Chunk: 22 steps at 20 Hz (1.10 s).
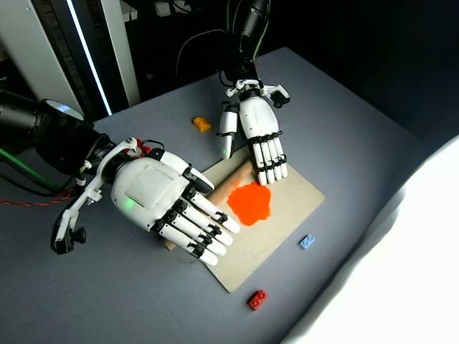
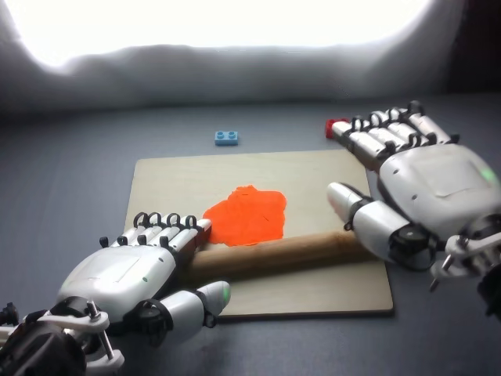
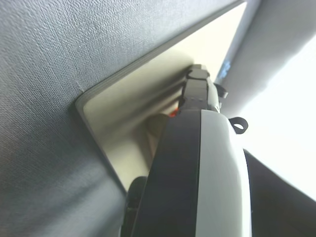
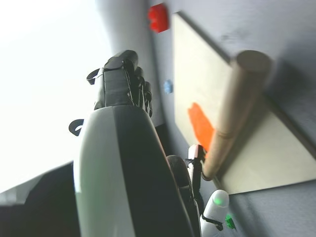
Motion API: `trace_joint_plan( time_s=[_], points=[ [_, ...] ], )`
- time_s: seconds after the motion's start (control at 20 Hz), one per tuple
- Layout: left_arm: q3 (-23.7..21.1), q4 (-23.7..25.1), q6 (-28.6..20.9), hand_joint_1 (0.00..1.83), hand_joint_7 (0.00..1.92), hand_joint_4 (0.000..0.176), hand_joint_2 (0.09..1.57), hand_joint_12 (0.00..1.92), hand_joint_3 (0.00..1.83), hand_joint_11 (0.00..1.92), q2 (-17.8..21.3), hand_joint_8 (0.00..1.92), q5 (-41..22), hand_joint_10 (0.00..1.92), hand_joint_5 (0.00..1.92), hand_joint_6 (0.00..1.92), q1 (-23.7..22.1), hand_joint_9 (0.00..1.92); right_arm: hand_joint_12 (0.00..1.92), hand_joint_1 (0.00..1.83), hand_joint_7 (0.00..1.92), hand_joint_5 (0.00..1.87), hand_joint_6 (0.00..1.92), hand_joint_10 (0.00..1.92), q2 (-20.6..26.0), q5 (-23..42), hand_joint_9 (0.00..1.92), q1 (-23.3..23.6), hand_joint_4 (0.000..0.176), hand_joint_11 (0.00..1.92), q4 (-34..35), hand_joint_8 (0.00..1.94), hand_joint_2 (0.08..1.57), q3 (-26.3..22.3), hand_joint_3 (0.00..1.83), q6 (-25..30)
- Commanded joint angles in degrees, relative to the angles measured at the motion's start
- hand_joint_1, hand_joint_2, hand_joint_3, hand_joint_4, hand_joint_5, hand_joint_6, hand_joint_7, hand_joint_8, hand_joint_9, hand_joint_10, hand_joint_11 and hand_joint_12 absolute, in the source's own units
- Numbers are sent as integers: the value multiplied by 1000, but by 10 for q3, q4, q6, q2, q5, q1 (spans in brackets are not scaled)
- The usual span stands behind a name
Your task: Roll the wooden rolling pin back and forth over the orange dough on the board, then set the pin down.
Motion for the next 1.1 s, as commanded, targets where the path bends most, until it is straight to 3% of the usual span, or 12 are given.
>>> trace_joint_plan(
  time_s=[0.0,0.35,0.6,0.75,1.0,1.05],
  points=[
    [-3,6,-4,0,135,0,1403,0,0,0,4,8,20,7,82,8,-4,96,300,0,235,227,2,3,12,-42,170,12,0,0,-43,2,1496,-3,0,5],
    [-7,25,10,0,57,0,1312,0,0,0,29,0,48,0,45,4,-68,23,356,0,261,235,1,3,69,-14,187,17,0,0,-45,0,1301,-38,0,4],
    [-24,52,81,0,72,0,1310,0,0,0,86,5,135,7,76,14,-157,40,324,0,233,201,0,1,85,-29,182,23,0,0,-98,0,1281,-43,0,17],
    [-46,54,110,0,80,0,1316,0,0,0,124,8,177,10,84,16,-201,47,344,0,232,194,0,3,101,2,188,24,0,0,-136,2,1278,-43,0,46],
    [-77,54,154,0,223,0,1331,21,0,28,150,23,274,45,178,28,-256,184,415,0,257,219,11,12,101,6,222,16,0,0,-129,6,1281,-43,0,52],
    [-82,54,157,0,310,0,1337,291,0,5,152,13,278,48,261,21,-264,265,582,0,311,261,24,29,101,8,272,16,0,0,-127,19,1284,-43,0,52]
  ],
)
